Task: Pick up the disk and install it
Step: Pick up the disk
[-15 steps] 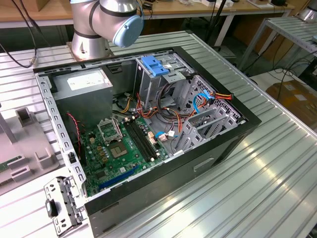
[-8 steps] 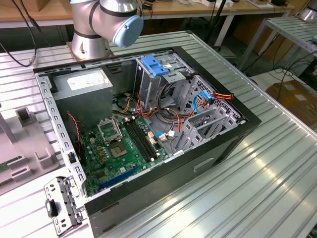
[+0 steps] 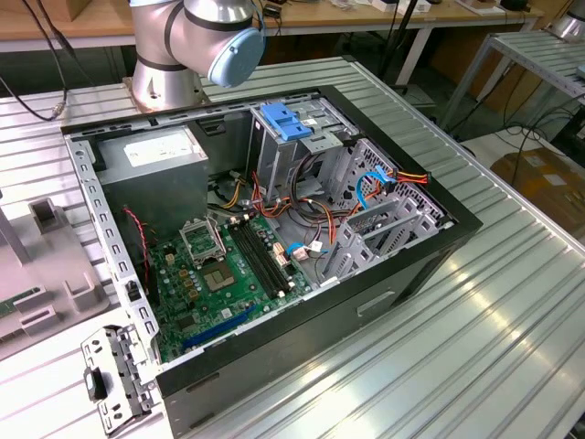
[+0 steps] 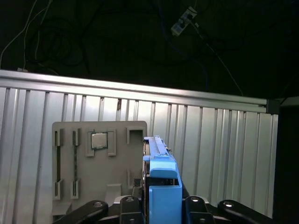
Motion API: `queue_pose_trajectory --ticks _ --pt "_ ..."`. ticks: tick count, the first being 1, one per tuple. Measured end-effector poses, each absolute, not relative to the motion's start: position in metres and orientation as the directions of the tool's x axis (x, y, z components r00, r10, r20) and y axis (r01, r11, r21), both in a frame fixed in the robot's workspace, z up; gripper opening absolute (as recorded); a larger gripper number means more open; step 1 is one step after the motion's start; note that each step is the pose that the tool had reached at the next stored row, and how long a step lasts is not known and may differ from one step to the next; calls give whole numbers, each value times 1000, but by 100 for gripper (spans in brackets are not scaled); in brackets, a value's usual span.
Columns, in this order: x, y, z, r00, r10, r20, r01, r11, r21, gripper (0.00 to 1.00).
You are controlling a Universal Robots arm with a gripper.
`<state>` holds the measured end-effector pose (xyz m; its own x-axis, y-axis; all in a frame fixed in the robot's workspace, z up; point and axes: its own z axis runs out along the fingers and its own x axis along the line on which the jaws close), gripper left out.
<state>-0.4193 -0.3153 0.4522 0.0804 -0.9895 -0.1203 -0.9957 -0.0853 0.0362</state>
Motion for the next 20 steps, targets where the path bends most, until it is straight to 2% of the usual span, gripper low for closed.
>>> queue_pose_trajectory --ticks 20 --pt "-419 -315 475 80 -989 -121 -996 -85 36 37"
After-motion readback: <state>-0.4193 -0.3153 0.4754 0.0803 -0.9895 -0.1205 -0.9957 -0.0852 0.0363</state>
